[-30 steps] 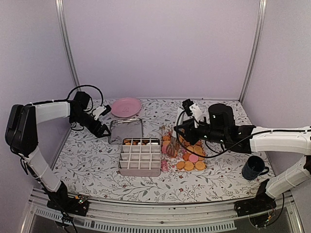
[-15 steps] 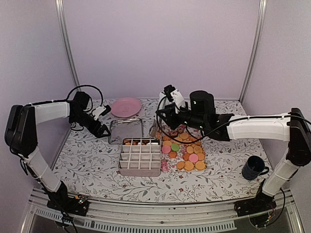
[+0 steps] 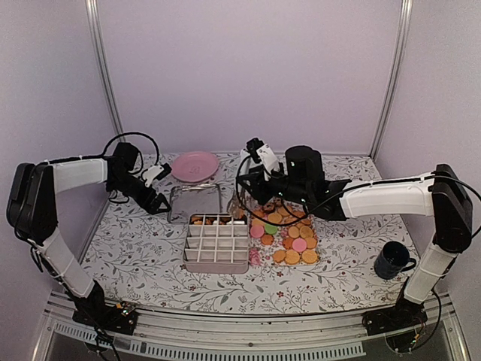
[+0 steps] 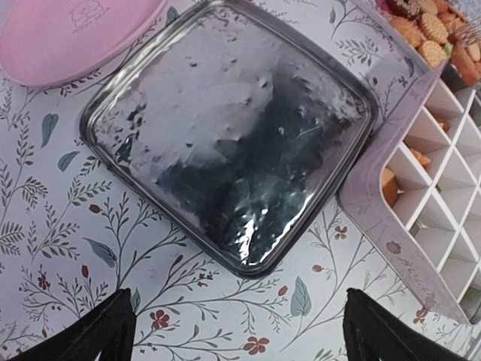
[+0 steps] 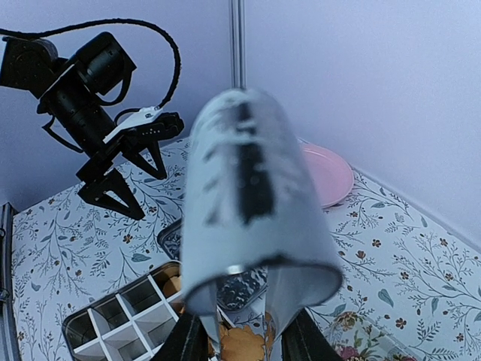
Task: Pack the cookies
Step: Place the fake cookies in the empty pocket of the box.
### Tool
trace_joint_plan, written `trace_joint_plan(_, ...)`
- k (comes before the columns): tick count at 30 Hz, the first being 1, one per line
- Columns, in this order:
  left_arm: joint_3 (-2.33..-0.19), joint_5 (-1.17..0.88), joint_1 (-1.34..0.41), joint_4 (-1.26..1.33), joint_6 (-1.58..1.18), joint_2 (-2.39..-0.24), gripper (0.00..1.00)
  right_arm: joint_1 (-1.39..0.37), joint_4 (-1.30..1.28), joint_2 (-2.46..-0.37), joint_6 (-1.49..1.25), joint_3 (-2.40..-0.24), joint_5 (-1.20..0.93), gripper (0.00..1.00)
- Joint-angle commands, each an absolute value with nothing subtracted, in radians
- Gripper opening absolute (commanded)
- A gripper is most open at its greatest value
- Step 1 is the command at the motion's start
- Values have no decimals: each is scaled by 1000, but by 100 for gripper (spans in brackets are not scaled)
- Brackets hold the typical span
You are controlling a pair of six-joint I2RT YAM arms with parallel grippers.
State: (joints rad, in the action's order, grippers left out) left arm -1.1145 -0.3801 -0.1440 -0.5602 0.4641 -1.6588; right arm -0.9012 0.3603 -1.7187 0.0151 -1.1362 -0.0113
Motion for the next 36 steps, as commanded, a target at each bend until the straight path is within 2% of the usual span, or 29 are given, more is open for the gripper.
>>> trace_joint_plan(1,-1098,-386,-146,-545,474,-1631,96,-904,422,-1727,5,-1160,-44,28)
trace_joint_plan(13,-1096,-385,-146,-545,471,-1631,96,-904,413,-1709,5,-1147,-58,38)
trace_joint_plan(29,-1104,-386,-146,-545,465,-1634,96,-904,403,-1663,6,-1126,-33,38)
trace_joint_plan(36,-1113,-378,-147,-550,468,-1640,96,-874,379,-1536,15,-1071,11,37)
